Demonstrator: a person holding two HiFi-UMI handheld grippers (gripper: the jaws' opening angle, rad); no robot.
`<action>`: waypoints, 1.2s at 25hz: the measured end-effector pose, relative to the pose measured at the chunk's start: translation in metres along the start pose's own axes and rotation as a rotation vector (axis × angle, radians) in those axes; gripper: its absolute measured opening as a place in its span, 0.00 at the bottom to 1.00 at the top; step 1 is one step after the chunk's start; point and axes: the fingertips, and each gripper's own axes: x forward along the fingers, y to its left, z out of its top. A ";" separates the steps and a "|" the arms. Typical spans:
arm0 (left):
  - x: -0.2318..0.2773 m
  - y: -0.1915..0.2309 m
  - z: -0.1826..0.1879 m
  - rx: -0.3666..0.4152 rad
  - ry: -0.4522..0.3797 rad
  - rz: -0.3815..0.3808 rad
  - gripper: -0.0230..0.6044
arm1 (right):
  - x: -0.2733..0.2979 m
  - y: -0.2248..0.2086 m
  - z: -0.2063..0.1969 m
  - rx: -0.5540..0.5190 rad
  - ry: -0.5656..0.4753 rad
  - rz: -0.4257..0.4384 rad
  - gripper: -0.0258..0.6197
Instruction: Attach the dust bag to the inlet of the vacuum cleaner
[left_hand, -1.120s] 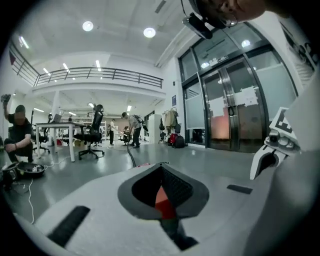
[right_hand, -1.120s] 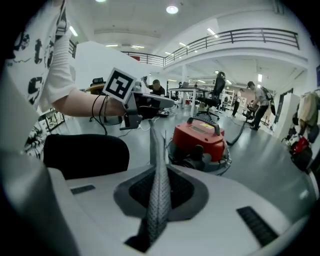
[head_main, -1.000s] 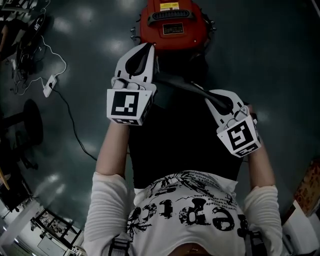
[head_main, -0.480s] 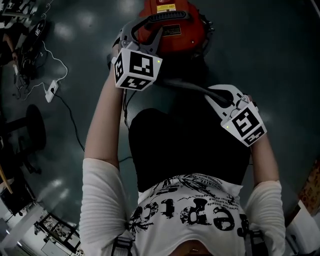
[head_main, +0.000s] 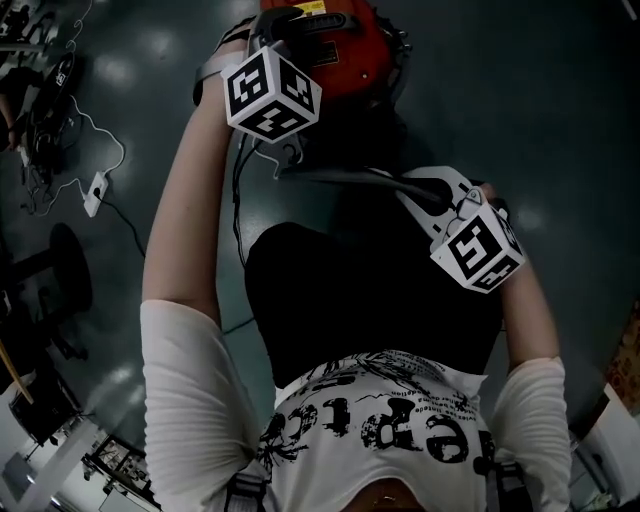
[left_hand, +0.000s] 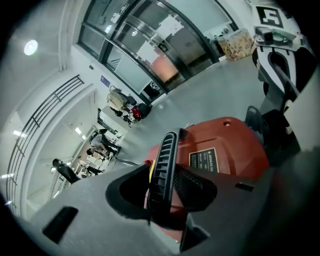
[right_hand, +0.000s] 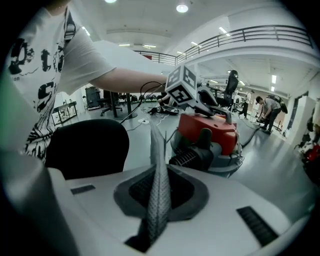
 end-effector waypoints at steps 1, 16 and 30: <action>0.004 0.001 0.001 0.000 -0.009 0.003 0.26 | 0.000 -0.001 0.000 0.002 -0.009 -0.002 0.07; 0.002 0.003 0.005 -0.038 -0.087 0.029 0.24 | 0.007 -0.032 -0.015 -0.054 0.030 -0.085 0.08; 0.001 0.003 0.003 -0.069 -0.078 0.033 0.24 | 0.024 -0.053 -0.006 0.018 0.096 -0.220 0.09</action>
